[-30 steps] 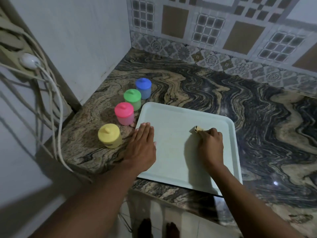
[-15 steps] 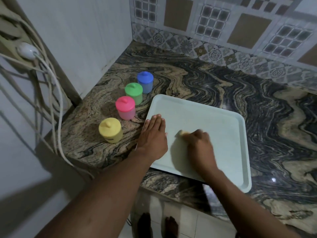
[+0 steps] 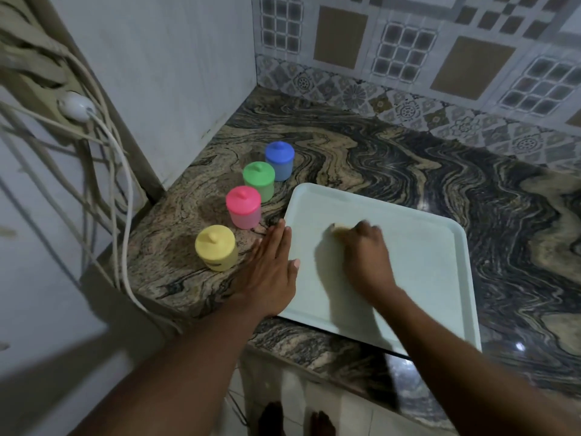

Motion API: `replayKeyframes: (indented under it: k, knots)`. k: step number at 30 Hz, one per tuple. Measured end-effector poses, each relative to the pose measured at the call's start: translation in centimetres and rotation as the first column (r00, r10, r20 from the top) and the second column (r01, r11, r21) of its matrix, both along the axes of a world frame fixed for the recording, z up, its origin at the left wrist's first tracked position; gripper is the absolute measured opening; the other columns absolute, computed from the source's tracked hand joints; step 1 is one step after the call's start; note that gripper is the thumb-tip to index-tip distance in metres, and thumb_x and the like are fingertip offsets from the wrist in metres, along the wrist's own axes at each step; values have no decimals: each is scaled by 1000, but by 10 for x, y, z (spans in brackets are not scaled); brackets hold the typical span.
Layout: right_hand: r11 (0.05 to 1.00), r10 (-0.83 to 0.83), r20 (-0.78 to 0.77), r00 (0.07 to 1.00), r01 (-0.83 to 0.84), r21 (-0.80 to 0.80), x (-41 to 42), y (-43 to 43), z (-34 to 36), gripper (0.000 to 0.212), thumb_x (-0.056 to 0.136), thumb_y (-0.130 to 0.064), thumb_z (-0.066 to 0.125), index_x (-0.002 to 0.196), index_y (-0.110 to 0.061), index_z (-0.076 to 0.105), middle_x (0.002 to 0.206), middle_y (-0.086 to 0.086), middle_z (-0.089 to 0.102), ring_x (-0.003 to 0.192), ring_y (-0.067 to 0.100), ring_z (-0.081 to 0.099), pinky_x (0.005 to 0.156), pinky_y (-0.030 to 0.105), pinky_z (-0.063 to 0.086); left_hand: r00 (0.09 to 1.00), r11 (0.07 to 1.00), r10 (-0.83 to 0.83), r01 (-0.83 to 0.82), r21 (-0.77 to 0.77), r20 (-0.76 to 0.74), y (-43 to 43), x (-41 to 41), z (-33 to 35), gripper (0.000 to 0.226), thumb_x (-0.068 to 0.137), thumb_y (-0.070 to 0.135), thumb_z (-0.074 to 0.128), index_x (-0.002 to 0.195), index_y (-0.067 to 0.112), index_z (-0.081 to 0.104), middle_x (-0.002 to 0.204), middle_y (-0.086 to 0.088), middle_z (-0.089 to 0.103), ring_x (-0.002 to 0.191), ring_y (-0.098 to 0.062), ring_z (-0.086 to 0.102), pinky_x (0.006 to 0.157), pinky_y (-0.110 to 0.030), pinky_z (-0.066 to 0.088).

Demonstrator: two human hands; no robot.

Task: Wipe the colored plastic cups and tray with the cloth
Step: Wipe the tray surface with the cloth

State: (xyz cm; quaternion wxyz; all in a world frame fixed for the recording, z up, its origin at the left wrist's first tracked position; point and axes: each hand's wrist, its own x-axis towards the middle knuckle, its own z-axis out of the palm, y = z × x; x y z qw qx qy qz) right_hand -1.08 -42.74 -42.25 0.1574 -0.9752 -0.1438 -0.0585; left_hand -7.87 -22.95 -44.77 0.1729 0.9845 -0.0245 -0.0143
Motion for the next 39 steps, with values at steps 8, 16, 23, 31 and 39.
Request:
replayKeyframes:
  k: [8, 16, 23, 31, 39]
  knots:
    - [992, 34, 41, 999, -38, 120, -2, -11, 8, 29, 87, -3, 55, 104, -9, 78, 90, 14, 63, 86, 38, 60, 71, 32, 45, 995, 969, 84, -68, -236, 60, 1, -1, 2, 70, 95, 41, 32, 161, 21, 14, 168, 2, 14, 153, -15, 17, 124, -33, 10]
    - [989, 130, 58, 990, -133, 64, 4, 34, -6, 37, 88, -6, 62, 121, -20, 71, 95, 11, 58, 90, 34, 52, 72, 37, 47, 962, 865, 241, -153, -478, 127, 2, -2, -11, 64, 95, 44, 32, 158, 34, 19, 156, 10, 43, 143, -20, 43, 107, -45, 44]
    - [958, 200, 34, 979, -203, 201, -10, 15, 11, 29, 87, -1, 62, 109, -11, 78, 94, 12, 65, 87, 33, 61, 74, 32, 48, 949, 851, 258, -134, -509, 182, 0, -3, -7, 63, 94, 41, 35, 155, 24, 33, 147, 8, 55, 132, -19, 55, 100, -42, 49]
    - [985, 167, 34, 985, -168, 23, 43, 73, -6, 43, 87, -3, 52, 123, -15, 71, 97, 15, 57, 93, 38, 52, 72, 40, 48, 946, 848, 262, -131, -513, 193, 0, -2, -9, 60, 97, 42, 34, 151, 16, 40, 148, 1, 54, 133, -24, 54, 104, -43, 47]
    - [855, 503, -59, 862, -487, 176, -34, 11, 14, 39, 88, -13, 47, 110, -18, 78, 98, 9, 67, 89, 31, 62, 77, 36, 53, 936, 860, 267, -124, -495, 228, -1, -4, -6, 60, 98, 43, 30, 149, 13, 43, 143, -2, 59, 128, -29, 56, 99, -43, 50]
